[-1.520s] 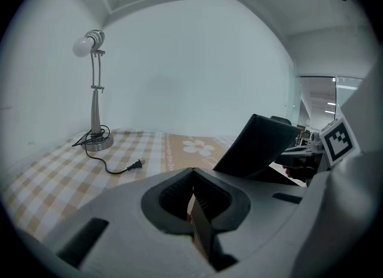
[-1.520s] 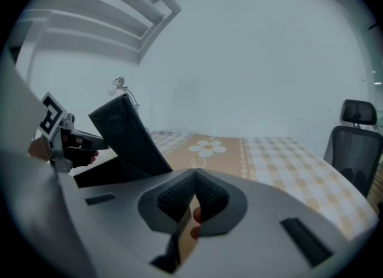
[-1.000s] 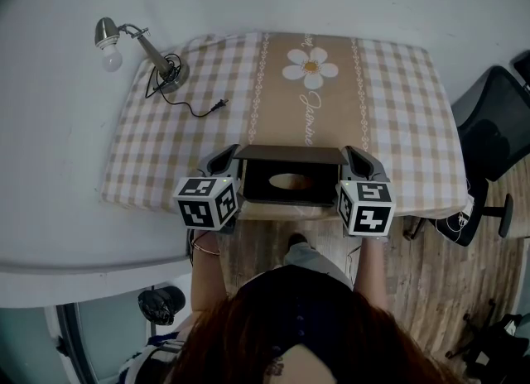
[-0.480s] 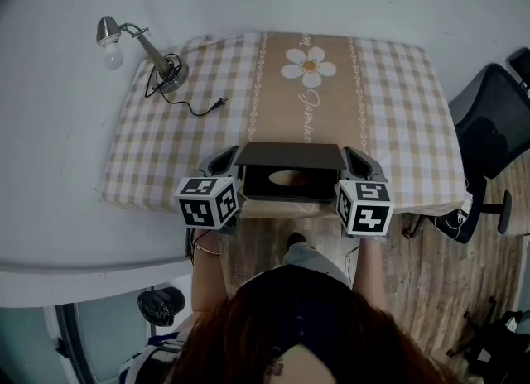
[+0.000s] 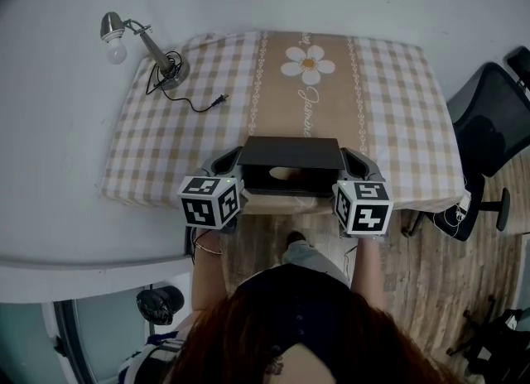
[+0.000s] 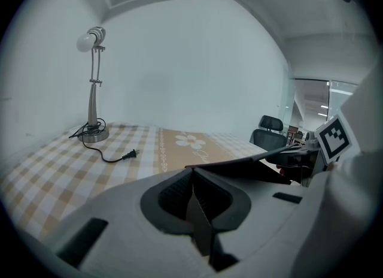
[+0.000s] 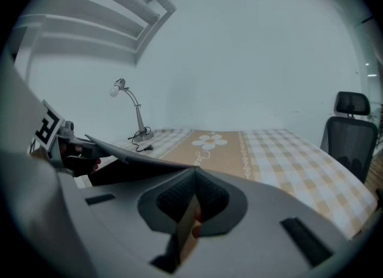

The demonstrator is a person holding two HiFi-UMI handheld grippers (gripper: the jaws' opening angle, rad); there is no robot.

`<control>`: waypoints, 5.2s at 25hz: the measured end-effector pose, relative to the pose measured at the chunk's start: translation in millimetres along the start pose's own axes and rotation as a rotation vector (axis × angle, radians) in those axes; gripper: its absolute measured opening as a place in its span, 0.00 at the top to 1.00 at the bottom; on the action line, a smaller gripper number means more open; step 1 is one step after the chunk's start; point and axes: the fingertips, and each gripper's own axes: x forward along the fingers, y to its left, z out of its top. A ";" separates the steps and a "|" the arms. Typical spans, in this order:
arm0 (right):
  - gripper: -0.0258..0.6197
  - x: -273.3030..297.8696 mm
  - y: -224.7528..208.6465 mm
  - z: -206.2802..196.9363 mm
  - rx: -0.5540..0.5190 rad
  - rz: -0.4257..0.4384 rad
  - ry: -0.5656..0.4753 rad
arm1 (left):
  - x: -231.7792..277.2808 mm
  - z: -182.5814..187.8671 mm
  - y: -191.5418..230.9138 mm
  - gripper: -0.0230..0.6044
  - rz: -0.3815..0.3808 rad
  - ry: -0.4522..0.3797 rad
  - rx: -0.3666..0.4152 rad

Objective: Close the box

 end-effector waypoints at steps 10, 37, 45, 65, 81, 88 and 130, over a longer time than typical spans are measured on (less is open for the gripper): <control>0.93 -12.0 8.4 -2.5 -0.010 0.000 -0.007 | -14.3 -2.5 -7.0 0.92 -0.014 -0.009 0.007; 0.93 -44.4 24.0 -17.8 -0.038 -0.038 0.000 | -47.0 -18.6 -23.1 0.92 -0.066 -0.014 0.019; 0.93 -51.2 29.0 -24.2 -0.042 -0.045 0.008 | -52.7 -24.8 -29.3 0.92 -0.085 -0.011 0.020; 0.93 -60.6 32.8 -36.4 -0.052 -0.053 0.033 | -56.5 -38.1 -30.3 0.92 -0.091 0.000 -0.001; 0.93 -62.6 33.2 -46.1 -0.055 -0.053 0.056 | -54.6 -48.9 -32.8 0.92 -0.094 0.023 -0.015; 0.93 -64.0 32.6 -50.1 -0.052 -0.050 0.064 | -53.5 -52.7 -36.0 0.92 -0.099 0.034 -0.015; 0.93 -110.1 82.5 -42.0 -0.053 0.024 -0.054 | -120.1 -53.9 -46.4 0.92 -0.081 -0.043 0.013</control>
